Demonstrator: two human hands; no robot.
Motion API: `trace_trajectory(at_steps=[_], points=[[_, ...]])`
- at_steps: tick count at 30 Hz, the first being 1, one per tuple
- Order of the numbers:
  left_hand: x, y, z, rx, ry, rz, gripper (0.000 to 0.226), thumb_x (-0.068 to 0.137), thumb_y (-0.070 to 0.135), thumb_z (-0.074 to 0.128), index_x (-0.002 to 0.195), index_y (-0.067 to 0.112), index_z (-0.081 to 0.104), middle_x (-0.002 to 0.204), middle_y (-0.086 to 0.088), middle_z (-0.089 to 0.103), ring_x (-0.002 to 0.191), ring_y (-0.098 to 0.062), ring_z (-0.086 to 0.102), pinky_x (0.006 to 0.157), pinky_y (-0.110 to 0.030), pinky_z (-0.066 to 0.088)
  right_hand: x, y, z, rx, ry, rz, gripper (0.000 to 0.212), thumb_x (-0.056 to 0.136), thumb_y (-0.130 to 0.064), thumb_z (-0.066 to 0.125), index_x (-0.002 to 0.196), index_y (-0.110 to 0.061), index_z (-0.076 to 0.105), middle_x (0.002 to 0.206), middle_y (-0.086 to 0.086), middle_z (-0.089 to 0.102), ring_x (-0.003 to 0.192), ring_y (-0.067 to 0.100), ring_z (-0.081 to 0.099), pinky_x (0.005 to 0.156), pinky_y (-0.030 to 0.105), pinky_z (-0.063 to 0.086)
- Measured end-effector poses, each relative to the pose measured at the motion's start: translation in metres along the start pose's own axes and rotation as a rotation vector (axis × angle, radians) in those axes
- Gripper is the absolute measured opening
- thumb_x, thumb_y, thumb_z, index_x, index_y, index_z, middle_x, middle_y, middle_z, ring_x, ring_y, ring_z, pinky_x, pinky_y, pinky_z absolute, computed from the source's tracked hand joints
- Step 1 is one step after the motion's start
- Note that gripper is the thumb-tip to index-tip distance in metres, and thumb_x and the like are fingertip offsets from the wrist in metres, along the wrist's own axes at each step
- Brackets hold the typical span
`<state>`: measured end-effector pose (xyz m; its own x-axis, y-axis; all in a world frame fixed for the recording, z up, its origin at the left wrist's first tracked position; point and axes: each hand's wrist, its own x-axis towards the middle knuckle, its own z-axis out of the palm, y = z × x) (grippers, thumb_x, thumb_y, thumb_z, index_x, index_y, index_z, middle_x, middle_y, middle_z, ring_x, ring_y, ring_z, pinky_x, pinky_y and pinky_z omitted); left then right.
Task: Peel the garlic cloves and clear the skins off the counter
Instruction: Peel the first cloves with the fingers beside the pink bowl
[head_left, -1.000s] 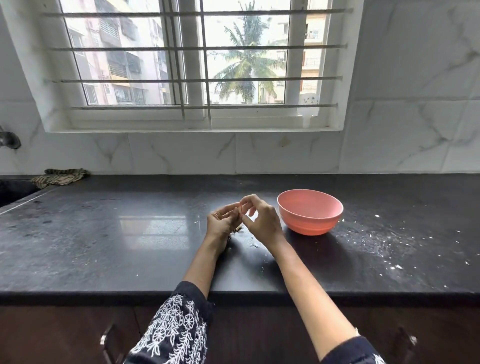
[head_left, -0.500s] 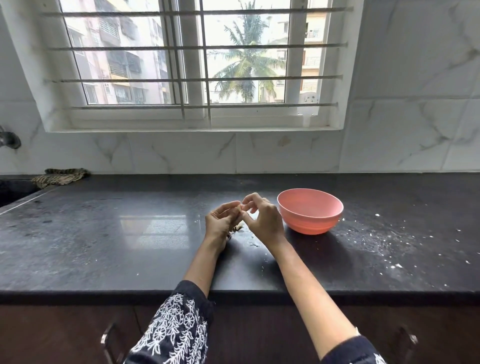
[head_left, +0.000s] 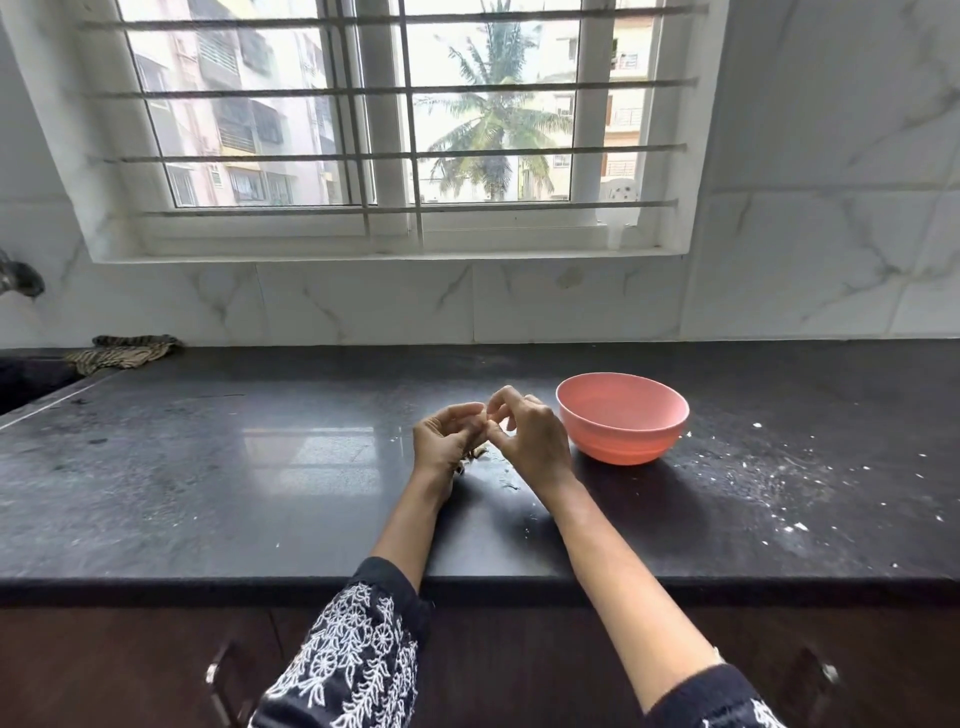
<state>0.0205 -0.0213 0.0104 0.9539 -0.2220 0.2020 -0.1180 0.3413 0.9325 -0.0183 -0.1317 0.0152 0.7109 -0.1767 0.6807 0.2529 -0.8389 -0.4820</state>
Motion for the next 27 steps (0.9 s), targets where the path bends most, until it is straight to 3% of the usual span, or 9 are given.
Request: trace_trajectory(at_steps=[8,12,14,16,19,22,24,26,27], points=[[0.0019,0.0009,0.0032,-0.094,0.022,-0.065,0.015,0.089,-0.001,0.057,0.09,0.011,0.064,0.065,0.005,0.071,0.058,-0.005,0.066,0.055,-0.016,0.051,0.0021,0.0008,-0.0006,0.007,0.04,0.108,0.012,0.085,-0.02,0.055,0.094,-0.014,0.061,0.081,-0.002,0.067,0.076,0.016,0.053,0.065,0.032,0.044],[0.0017,0.0045,0.0032,-0.198,0.083,-0.084,0.012,0.09,0.0,0.055,0.083,0.008,0.062,0.057,0.006,0.068,0.054,-0.002,0.065,0.052,-0.011,0.051,0.0012,0.0016,-0.0002,0.045,0.098,0.169,0.051,0.088,-0.049,0.024,0.086,-0.014,0.062,0.068,0.006,0.068,0.072,0.029,0.062,0.063,0.037,0.048],[0.0028,0.0036,0.002,-0.23,0.104,-0.073,0.011,0.089,0.002,0.056,0.082,0.007,0.061,0.057,0.006,0.068,0.055,-0.003,0.065,0.057,-0.012,0.052,0.0013,0.0032,0.0002,-0.003,0.075,0.124,0.046,0.09,-0.046,0.035,0.075,-0.011,0.061,0.068,0.006,0.066,0.073,0.027,0.059,0.06,0.034,0.043],[0.0038,0.003,0.001,-0.25,0.108,-0.064,0.01,0.088,0.001,0.057,0.082,0.006,0.062,0.058,0.005,0.069,0.056,-0.003,0.065,0.06,-0.013,0.054,0.0014,0.0033,0.0007,0.006,0.083,0.068,0.015,0.086,-0.019,0.054,0.085,-0.012,0.067,0.077,0.003,0.067,0.081,0.022,0.057,0.065,0.029,0.04],[0.004,0.0022,0.0007,-0.249,0.097,-0.062,0.009,0.087,-0.001,0.058,0.082,0.005,0.062,0.059,0.004,0.069,0.056,-0.005,0.066,0.061,-0.013,0.054,0.002,0.0002,-0.0003,0.052,0.102,0.007,0.024,0.076,-0.001,0.048,0.084,-0.012,0.068,0.081,0.001,0.067,0.082,0.021,0.057,0.068,0.026,0.04],[0.0056,0.0027,0.0002,-0.222,0.091,-0.049,0.009,0.087,0.0,0.059,0.08,0.006,0.062,0.059,0.003,0.068,0.055,-0.005,0.065,0.059,-0.013,0.053,0.0015,-0.0027,-0.0027,0.058,0.104,0.095,0.024,0.074,-0.015,0.035,0.065,-0.011,0.058,0.063,0.001,0.058,0.07,0.025,0.055,0.057,0.03,0.034],[0.0064,0.0014,-0.001,-0.214,0.09,-0.042,0.009,0.087,0.001,0.059,0.08,0.006,0.062,0.059,0.003,0.068,0.055,-0.005,0.065,0.059,-0.014,0.053,0.0026,-0.0037,-0.006,0.058,0.096,0.182,0.033,0.081,-0.032,0.035,0.072,-0.013,0.06,0.061,-0.001,0.056,0.064,0.022,0.054,0.057,0.028,0.033],[0.0047,0.0008,-0.0011,-0.203,0.075,-0.027,0.007,0.086,0.003,0.06,0.08,0.006,0.062,0.06,0.002,0.069,0.056,-0.006,0.065,0.059,-0.015,0.053,0.0022,-0.0033,-0.0058,0.074,0.066,0.165,0.035,0.084,-0.05,0.048,0.086,-0.018,0.064,0.067,-0.007,0.058,0.065,0.015,0.054,0.059,0.027,0.037],[0.0035,0.0001,-0.0013,-0.196,0.058,-0.017,0.004,0.084,0.006,0.063,0.08,0.006,0.062,0.06,0.001,0.069,0.057,-0.006,0.066,0.059,-0.015,0.053,0.0022,-0.0036,-0.0047,0.113,0.039,0.131,0.029,0.084,-0.047,0.058,0.093,-0.02,0.064,0.071,-0.009,0.06,0.066,0.013,0.055,0.06,0.027,0.041]])
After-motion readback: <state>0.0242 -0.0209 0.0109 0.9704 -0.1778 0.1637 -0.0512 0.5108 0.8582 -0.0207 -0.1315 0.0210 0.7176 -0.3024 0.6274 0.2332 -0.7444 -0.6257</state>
